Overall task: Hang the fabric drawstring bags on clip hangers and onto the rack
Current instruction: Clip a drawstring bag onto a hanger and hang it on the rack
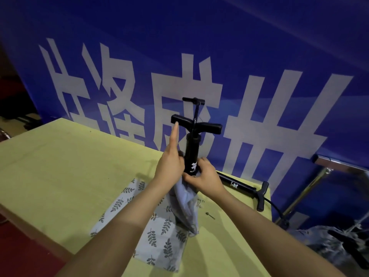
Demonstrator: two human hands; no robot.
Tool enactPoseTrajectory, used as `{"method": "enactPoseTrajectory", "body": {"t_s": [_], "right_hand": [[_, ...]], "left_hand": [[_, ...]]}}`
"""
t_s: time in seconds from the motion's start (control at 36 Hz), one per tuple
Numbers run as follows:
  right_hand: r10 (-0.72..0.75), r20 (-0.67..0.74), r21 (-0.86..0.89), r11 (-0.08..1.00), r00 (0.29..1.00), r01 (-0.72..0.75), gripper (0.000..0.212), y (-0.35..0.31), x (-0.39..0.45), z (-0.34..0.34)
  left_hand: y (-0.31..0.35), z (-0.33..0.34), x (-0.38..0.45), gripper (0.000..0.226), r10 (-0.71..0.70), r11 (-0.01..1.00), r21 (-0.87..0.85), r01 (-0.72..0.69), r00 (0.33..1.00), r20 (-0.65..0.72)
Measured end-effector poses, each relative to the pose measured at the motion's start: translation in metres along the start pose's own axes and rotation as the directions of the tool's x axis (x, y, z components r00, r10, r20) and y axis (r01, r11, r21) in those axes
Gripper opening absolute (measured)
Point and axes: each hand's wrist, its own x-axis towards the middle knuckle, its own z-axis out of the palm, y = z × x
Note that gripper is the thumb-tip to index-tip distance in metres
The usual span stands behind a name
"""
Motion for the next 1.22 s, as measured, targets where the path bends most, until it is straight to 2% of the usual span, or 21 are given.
{"method": "enactPoseTrajectory", "body": {"t_s": [0.14,0.25,0.33,0.42,0.53,0.61,0.75,0.86,0.94,1.08,1.22], "right_hand": [[-0.024,0.063,-0.047,0.999,0.998,0.027,0.045,-0.001,0.001,0.009],[-0.015,0.12,-0.059,0.998,0.993,0.022,0.05,0.0,0.002,0.008],[-0.004,0.131,0.024,1.0,0.991,0.001,0.033,0.001,-0.002,0.005],[0.042,0.122,0.21,0.975,0.992,-0.067,0.025,0.001,-0.005,-0.002],[0.097,0.088,0.185,0.976,0.991,-0.112,0.037,0.009,-0.004,-0.006],[0.095,0.064,0.201,0.974,0.993,-0.106,0.023,0.013,-0.004,-0.01],[0.053,0.086,0.14,0.988,0.995,-0.065,0.02,0.019,-0.007,-0.02],[0.005,0.157,0.12,0.992,0.988,-0.024,0.045,0.02,-0.012,-0.03],[-0.025,0.202,0.112,0.994,0.979,0.002,0.054,0.016,-0.017,-0.034],[-0.014,0.235,-0.002,1.0,0.972,0.014,0.035,0.016,-0.022,-0.032],[-0.069,0.199,-0.171,0.98,0.977,0.104,0.032,0.014,-0.03,-0.028]], "left_hand": [[-0.003,-0.01,0.004,0.11,0.028,0.995,0.099,-0.026,0.999,-0.023],[-0.004,-0.013,0.006,0.091,0.044,0.987,0.157,-0.042,0.999,-0.008],[-0.006,-0.011,0.006,0.068,0.005,0.989,0.146,-0.003,1.0,-0.013],[-0.013,-0.007,0.0,0.06,-0.059,0.989,0.137,0.058,0.998,0.004],[-0.017,-0.006,-0.001,0.056,-0.065,0.982,0.179,0.064,0.998,-0.005],[-0.015,-0.007,0.003,0.059,-0.077,0.967,0.244,0.077,0.997,-0.01],[-0.014,-0.005,0.001,0.058,-0.062,0.954,0.295,0.06,0.998,-0.002],[-0.011,-0.001,-0.001,0.059,-0.042,0.915,0.402,0.044,0.999,-0.015],[-0.01,0.003,0.001,0.059,-0.046,0.917,0.398,0.044,0.999,-0.005],[-0.009,0.008,0.0,0.057,-0.042,0.937,0.347,0.04,0.999,-0.004],[-0.005,0.007,0.004,0.056,-0.051,0.929,0.367,0.046,0.999,0.005]]}}
